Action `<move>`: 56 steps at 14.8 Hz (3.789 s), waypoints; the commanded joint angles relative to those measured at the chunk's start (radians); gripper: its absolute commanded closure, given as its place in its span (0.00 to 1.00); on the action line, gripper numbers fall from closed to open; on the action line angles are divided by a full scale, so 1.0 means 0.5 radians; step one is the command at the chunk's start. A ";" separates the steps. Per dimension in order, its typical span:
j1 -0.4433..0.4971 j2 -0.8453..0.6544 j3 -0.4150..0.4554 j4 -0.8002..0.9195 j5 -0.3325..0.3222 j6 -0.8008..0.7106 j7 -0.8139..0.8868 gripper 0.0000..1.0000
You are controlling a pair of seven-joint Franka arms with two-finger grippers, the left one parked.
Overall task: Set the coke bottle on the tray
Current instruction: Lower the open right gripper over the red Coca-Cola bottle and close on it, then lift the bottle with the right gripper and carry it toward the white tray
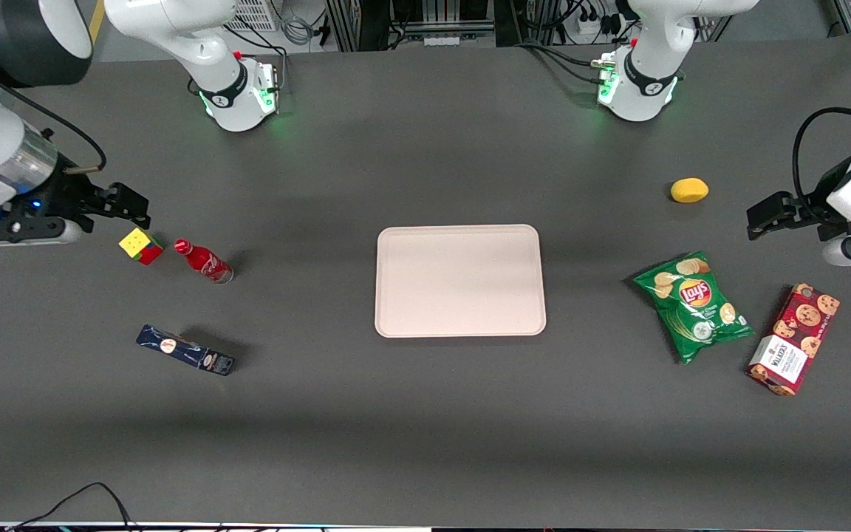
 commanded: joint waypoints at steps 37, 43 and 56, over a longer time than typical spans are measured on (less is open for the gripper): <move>-0.031 -0.006 -0.096 -1.183 -0.062 1.293 -0.341 0.35; -0.031 0.010 -0.096 -1.171 -0.062 1.300 -0.341 0.67; 0.021 -0.027 -0.069 -0.475 -0.035 0.405 -0.320 1.00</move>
